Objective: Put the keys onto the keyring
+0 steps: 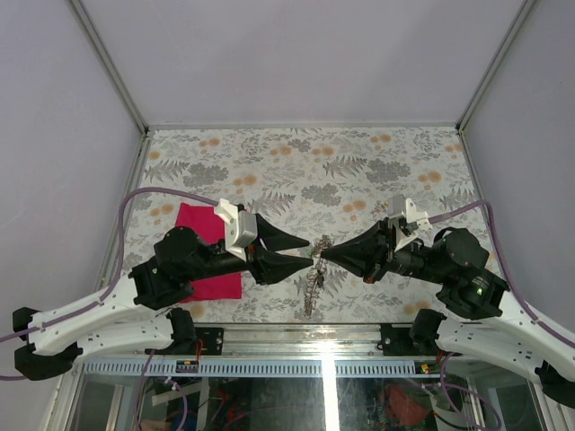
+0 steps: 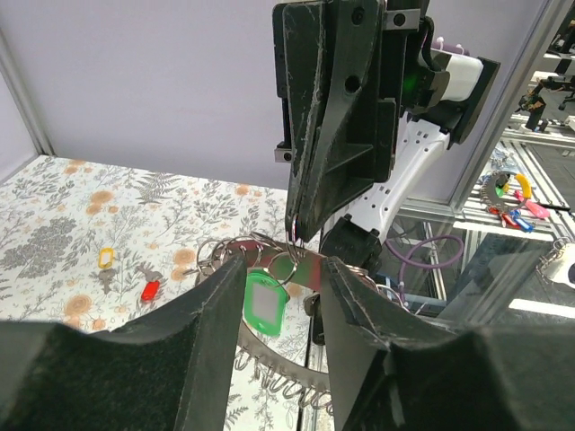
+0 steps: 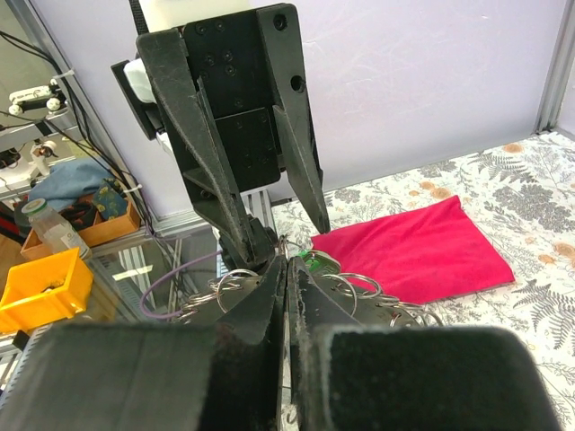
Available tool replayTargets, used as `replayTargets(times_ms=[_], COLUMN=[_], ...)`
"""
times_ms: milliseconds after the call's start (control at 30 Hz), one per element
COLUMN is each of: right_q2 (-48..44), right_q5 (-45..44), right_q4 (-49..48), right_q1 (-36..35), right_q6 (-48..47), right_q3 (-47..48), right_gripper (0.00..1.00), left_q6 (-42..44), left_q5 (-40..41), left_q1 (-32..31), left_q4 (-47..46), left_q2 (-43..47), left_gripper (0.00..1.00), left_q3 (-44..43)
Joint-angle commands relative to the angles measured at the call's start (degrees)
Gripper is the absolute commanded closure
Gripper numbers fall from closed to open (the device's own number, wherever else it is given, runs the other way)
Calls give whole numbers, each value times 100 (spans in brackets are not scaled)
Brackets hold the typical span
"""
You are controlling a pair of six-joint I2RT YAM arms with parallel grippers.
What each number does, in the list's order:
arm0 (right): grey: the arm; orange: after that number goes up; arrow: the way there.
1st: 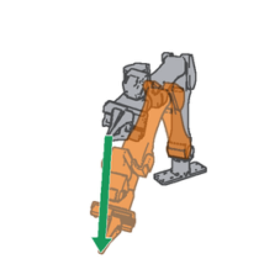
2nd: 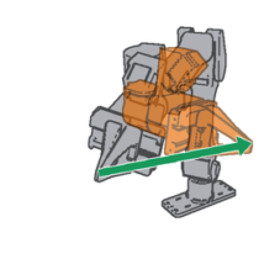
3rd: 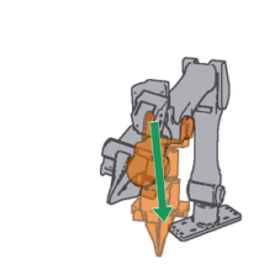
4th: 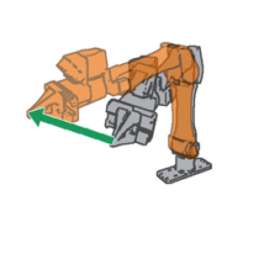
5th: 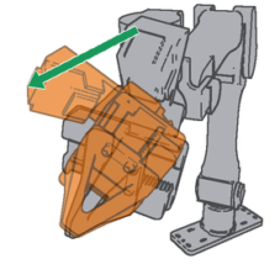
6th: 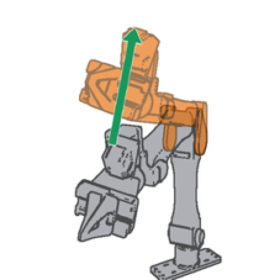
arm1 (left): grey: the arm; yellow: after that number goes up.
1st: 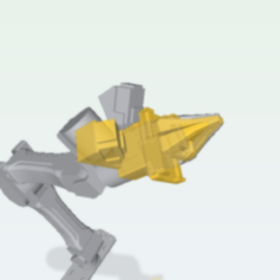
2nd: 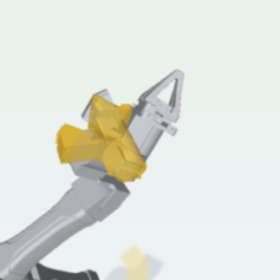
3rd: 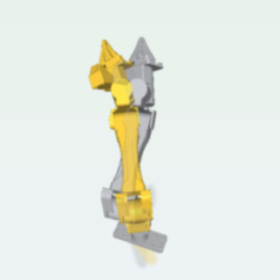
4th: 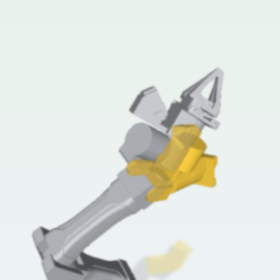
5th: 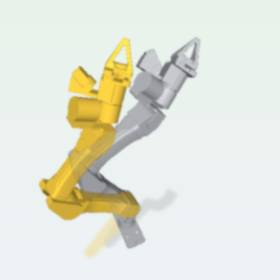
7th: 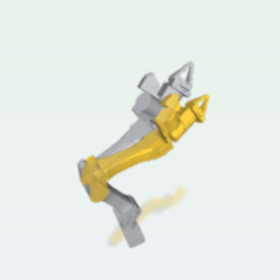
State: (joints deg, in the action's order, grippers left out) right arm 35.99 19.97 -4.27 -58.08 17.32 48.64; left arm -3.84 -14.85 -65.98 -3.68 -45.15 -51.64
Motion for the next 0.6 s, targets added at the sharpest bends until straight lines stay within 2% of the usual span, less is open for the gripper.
replayTargets(times_ms=[0,133,567], right_q2=[-54,-64,-178], right_q5=[-107,-111,-168], right_q4=[-698,-690,-697], right_q1=[-8,-2,-3], right_q6=[-75,-70,-89], right_q3=[84,72,42], right_gripper=[100,100,100], left_q6=[-191,-231,-267], left_q5=[38,-85,-124], left_q1=[-43,-47,-47], left_q4=[-793,-887,-818], left_q2=[-104,-216,-359], left_gripper=[60,63,85], left_q3=[44,21,51])
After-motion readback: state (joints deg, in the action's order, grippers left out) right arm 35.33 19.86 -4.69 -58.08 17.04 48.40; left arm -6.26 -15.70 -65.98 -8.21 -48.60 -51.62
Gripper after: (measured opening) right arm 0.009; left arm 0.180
